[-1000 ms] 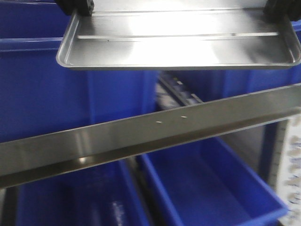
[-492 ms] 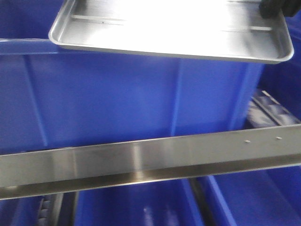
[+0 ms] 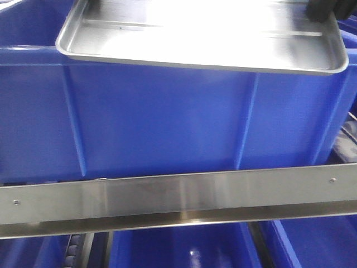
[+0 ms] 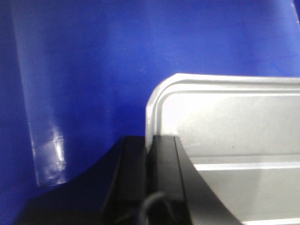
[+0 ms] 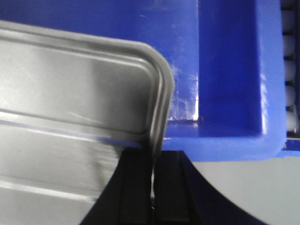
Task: Grab silver tray and place in blue box
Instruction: 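Lower the held tray down into the large blue bin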
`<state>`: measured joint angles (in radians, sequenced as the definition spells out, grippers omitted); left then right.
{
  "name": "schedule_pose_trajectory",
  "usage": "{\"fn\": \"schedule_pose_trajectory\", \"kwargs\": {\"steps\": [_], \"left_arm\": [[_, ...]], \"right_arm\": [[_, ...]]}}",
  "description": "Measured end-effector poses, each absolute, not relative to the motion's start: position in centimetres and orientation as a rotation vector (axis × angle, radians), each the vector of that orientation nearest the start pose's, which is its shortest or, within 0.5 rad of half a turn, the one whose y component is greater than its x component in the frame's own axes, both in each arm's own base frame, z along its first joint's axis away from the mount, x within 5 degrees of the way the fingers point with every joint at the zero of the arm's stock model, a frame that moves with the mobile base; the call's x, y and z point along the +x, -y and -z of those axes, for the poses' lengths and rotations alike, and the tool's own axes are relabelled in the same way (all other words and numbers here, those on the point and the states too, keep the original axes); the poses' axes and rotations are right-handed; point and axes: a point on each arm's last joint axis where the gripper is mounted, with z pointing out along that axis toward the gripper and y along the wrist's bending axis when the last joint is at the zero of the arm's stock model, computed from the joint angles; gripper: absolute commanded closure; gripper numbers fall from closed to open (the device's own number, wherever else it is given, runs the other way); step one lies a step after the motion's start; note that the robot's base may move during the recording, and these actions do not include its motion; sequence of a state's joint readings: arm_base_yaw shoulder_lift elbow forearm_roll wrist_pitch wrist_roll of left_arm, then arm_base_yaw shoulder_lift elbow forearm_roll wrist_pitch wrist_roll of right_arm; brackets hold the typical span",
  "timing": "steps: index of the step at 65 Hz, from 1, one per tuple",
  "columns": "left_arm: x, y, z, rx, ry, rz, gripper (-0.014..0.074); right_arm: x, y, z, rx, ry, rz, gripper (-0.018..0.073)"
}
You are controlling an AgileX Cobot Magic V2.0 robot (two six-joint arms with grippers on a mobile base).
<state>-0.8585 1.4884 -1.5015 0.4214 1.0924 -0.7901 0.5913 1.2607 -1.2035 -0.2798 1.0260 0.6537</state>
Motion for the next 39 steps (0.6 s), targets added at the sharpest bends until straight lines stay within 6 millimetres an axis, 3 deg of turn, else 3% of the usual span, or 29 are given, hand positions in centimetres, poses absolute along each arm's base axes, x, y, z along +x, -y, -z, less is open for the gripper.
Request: {"fn": "schedule_pose_trajectory", "kwargs": {"steps": [39], "left_arm": [[22.99,21.64,-38.71,0.193,-2.409,0.198,0.0701]], "right_arm": [[21.94,-12.08,-35.97,-0.017,-2.515,-0.133,0.0501]]}}
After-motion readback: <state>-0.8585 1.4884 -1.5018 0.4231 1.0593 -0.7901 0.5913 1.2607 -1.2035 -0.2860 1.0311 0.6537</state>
